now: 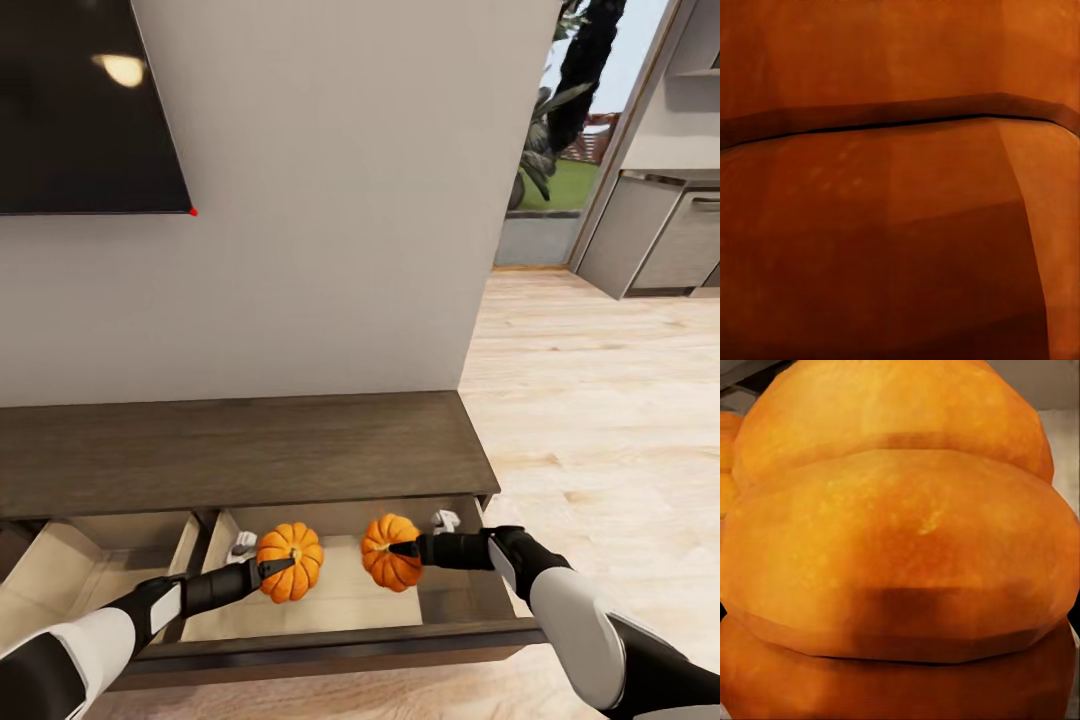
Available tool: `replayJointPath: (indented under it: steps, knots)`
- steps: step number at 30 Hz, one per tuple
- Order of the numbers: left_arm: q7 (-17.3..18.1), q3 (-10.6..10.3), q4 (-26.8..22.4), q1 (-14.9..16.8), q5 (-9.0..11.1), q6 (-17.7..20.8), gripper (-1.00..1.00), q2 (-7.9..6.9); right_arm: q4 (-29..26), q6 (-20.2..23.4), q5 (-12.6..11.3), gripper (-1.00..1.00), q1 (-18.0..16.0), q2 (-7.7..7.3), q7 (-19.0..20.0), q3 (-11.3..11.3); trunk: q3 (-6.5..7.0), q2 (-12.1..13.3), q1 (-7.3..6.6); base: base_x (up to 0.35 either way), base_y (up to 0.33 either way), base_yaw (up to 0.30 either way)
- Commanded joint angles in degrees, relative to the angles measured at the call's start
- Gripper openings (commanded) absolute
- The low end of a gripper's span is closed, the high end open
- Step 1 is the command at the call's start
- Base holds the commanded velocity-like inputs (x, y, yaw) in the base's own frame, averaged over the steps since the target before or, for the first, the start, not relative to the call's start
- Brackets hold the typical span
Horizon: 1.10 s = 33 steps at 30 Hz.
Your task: Place each of the two pumpkins and all three candles from the living room inside a cabinet in the living room (use any cabinet), then make sure every cabinet is closed, and position the cauldron so it is next to a table in the living room.
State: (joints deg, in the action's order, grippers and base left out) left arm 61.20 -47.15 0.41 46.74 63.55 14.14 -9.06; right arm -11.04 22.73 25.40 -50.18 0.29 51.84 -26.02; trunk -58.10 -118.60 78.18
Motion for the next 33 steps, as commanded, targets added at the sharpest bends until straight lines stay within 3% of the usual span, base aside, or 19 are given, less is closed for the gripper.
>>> replayJointPath:
  steps: [1, 6, 20, 33]
  knots:
    - [-0.08, -0.04, -0.05, 0.01, -0.01, 0.00, -1.00, 0.07, 0.16, -0.19, -0.26, -1.00, 0.00, 0.00, -0.81, -0.17, 0.00, 0.00, 0.00, 0.000, 0.000, 0.000]
    - [-0.19, -0.05, -0.03, 0.02, -0.07, -0.03, -1.00, 0.57, 0.38, -3.30, -0.05, -1.00, 0.14, 0.13, -2.35, -0.17, 0.00, 0.00, 0.00, 0.000, 0.000, 0.000]
    - [0.17, -0.05, -0.06, 0.02, -0.09, -0.95, -1.00, 0.36, 0.14, -3.84, 0.79, -1.00, 0.18, -0.04, -2.47, -0.26, 0.00, 0.00, 0.00, 0.000, 0.000, 0.000]
    - [0.32, -0.05, -0.23, 0.02, 0.00, -0.90, -1.00, 0.27, 0.08, -3.79, 0.71, -1.00, 0.18, -0.16, -2.05, -0.26, -2.33, -5.22, 2.85, 0.000, 0.000, 0.000]
